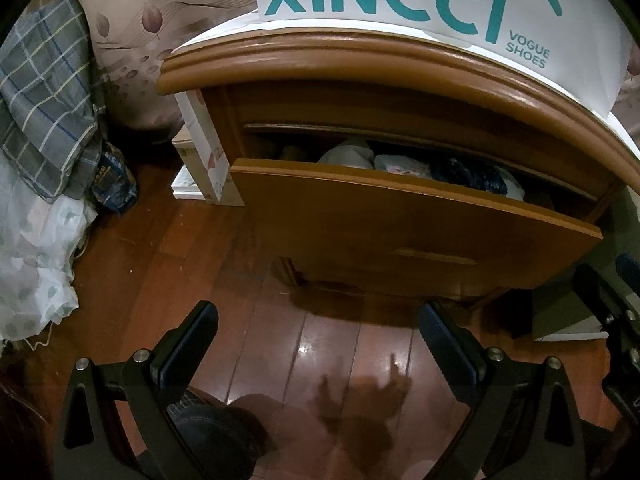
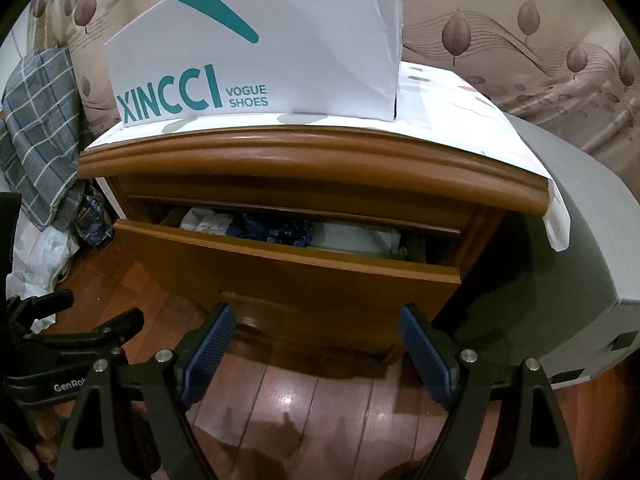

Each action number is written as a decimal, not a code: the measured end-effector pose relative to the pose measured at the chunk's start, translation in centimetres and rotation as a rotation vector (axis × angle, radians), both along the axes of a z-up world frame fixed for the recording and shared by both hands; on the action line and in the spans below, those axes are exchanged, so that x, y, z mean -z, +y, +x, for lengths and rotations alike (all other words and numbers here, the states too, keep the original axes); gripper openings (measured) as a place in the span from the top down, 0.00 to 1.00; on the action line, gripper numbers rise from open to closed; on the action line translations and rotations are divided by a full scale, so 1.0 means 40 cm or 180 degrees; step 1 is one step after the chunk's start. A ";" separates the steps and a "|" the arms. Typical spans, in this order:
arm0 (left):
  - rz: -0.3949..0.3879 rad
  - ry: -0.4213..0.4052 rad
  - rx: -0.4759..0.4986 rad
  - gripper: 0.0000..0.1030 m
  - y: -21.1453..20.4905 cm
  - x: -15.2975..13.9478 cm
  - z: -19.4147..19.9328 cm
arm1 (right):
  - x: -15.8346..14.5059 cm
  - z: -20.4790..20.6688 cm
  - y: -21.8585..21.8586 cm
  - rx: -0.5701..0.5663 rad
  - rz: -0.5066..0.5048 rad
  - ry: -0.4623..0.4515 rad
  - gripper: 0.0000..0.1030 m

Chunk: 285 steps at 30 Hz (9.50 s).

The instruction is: Take underwear out of drawer

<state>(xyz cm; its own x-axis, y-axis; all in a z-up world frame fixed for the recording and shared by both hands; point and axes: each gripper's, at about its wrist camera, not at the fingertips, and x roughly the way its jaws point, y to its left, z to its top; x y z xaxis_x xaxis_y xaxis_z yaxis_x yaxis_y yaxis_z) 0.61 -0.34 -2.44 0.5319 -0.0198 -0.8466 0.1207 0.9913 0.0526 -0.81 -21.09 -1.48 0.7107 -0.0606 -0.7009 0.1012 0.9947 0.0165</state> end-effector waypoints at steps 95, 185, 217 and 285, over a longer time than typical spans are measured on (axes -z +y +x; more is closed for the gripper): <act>-0.1881 0.0741 -0.1714 0.00 0.153 0.185 0.065 | -0.015 -0.001 -0.106 0.0277 0.0587 0.0179 0.17; -0.0536 0.0584 -0.0012 0.01 0.190 -0.030 0.153 | 0.196 0.139 0.124 -0.0693 0.0744 0.1495 0.61; -0.0825 0.1647 0.0027 0.10 -0.016 0.058 0.156 | 0.030 0.082 -0.110 -0.0083 0.1079 0.0790 0.68; -0.0590 0.0280 0.0374 0.80 0.044 -0.352 0.136 | 0.082 0.064 -0.078 -0.0166 0.0625 0.1103 0.67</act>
